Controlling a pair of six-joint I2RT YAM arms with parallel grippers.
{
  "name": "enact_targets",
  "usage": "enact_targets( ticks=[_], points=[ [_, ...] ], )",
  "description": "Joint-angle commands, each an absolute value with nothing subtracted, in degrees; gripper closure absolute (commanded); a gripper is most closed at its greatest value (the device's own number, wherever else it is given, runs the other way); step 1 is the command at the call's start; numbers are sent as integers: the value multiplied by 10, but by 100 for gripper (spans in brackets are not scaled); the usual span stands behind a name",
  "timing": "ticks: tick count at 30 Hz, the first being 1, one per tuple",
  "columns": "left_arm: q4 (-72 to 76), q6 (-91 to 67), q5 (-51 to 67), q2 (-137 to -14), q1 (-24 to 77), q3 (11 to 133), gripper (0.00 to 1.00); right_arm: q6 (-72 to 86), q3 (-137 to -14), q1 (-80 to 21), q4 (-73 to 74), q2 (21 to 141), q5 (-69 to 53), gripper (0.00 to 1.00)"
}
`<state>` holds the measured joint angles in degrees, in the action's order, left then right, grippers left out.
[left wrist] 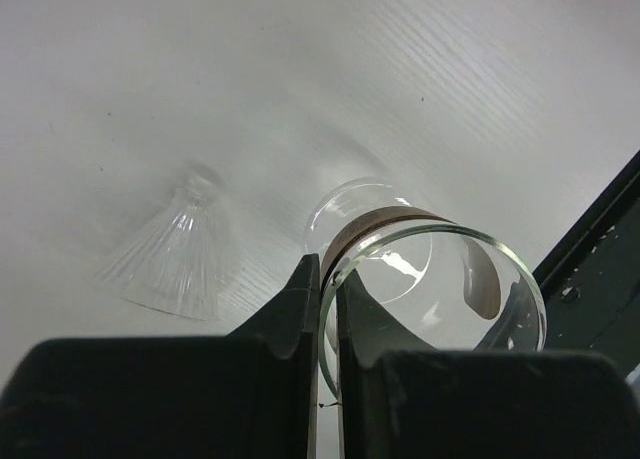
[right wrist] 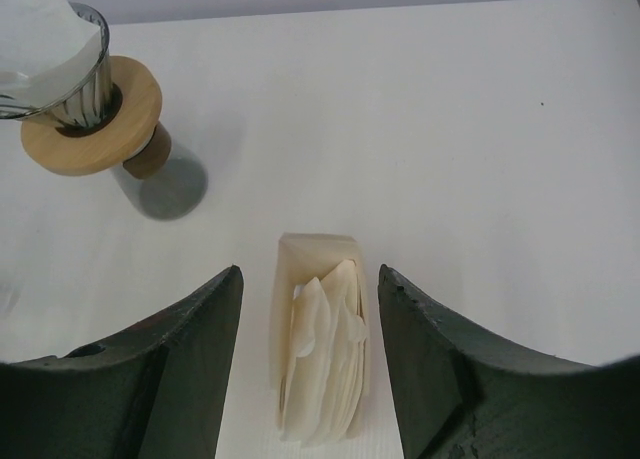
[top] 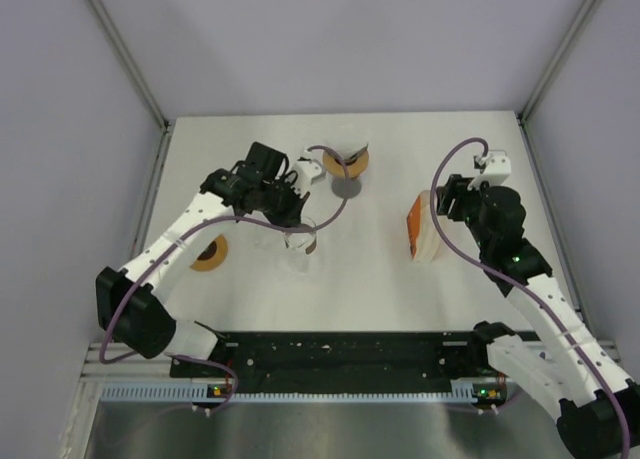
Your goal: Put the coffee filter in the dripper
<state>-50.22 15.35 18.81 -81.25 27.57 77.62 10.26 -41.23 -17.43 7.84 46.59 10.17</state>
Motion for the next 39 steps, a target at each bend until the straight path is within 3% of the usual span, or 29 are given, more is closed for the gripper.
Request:
enact_targets(
  ticks=[1,22,32,39],
  points=[
    [-423,183,146,-807,309,738,100,109,-410,-170,76,450,103,43],
    [-301,218,185,-825,315,596,99,110,-403,-171,67,459,103,42],
    [-410,198,205,-809,307,696,57,109,-403,-171,65,456,96,42],
    [-507,195,220,-771,224,774,42,103,-396,-171,66,452,85,41]
  ],
)
